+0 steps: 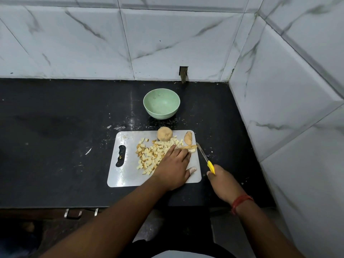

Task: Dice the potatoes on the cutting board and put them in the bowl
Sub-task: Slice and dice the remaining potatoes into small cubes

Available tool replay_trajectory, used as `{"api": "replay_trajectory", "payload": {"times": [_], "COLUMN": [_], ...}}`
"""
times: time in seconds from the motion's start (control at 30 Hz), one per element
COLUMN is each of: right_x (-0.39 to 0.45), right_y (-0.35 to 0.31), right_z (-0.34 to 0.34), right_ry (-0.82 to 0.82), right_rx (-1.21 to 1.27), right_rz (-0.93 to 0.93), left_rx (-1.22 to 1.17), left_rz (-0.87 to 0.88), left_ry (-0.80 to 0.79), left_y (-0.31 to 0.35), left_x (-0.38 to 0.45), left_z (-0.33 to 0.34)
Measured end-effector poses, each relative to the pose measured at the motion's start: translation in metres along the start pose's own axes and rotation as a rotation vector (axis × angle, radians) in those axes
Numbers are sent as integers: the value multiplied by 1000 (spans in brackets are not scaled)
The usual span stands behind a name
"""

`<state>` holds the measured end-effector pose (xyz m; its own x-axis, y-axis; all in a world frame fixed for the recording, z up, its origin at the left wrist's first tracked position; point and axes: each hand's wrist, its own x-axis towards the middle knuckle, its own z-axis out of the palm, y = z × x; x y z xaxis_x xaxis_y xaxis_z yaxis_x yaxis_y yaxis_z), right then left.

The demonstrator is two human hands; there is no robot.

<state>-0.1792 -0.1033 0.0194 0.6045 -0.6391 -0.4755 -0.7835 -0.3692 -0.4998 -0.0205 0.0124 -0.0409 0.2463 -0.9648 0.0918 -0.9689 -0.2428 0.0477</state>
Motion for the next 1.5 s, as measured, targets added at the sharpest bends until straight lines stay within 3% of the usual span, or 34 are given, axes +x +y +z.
{"api": "replay_trajectory", "payload": {"times": [0.27,0.4,0.73,1.1,1.27,1.5], "right_x": [-10,-9,1,-16,-1,-14], "right_y": [5,0,-12,-11,-21,-3], "right_z": [9,11,21,15,25,31], "right_ry": [-8,-3,-94,-25,-96,-96], "right_rx": [-81,-144,-249,-173,-212,-244], "right_rz": [-22,-20,89,-12,82,62], "left_rx": [3,-13,-41,-42,-41,-44], "left_rz": [-1,-26,-44,-41,-44,-56], "left_ry": [97,67,108,118,123,97], "left_y": [-9,-9,-10,-11,-11,-11], "left_x": [-25,-30,-31,-31,-31,-31], "left_z": [12,15,17,19,21,21]}}
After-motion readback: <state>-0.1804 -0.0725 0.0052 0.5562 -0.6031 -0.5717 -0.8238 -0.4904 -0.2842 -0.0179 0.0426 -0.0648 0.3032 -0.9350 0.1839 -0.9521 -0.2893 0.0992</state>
